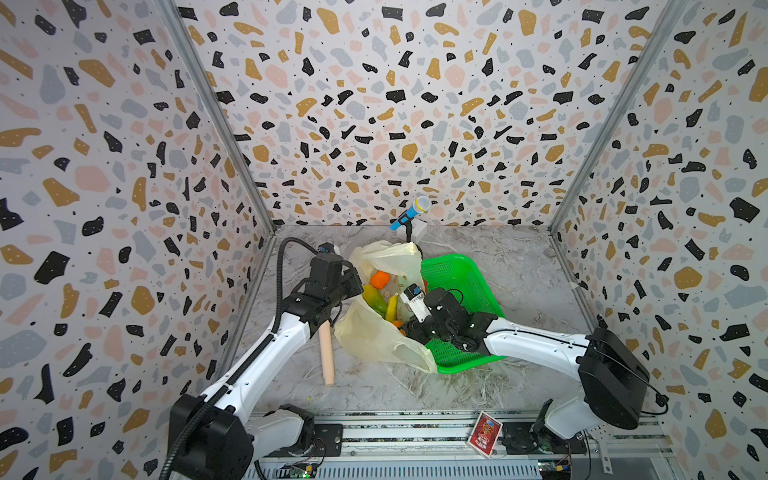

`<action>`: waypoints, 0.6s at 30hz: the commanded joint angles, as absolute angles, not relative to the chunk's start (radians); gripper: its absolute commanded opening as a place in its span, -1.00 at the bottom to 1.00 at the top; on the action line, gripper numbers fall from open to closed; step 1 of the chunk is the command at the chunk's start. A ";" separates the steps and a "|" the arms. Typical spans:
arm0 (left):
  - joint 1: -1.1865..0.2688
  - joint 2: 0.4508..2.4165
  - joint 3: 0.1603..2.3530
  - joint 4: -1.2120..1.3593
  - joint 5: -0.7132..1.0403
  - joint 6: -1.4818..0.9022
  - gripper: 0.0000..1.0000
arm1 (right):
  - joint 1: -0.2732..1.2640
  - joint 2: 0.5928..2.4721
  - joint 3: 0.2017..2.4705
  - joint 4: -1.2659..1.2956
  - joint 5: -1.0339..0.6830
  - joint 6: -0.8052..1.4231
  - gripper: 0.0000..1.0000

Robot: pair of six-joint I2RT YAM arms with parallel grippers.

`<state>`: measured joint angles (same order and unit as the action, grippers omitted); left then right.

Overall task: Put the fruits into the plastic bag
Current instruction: 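Carry the stemmed orange into the bag and release it, then return the right gripper to the basket and grasp the red apple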

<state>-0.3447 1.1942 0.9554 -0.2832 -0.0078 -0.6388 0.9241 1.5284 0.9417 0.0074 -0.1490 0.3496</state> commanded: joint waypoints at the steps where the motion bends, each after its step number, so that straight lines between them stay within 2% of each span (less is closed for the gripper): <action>1: -0.350 1.181 0.942 -0.255 -0.009 -0.619 -1.00 | 0.930 1.475 0.961 0.001 -0.112 0.359 0.43; 10: -0.350 1.188 0.941 -0.264 -0.024 -0.617 -1.00 | 0.862 1.289 0.904 0.046 0.012 0.341 0.43; 18: -0.351 1.198 0.943 -0.259 -0.020 -0.618 -1.00 | 0.604 1.194 0.812 0.101 -0.112 0.461 0.43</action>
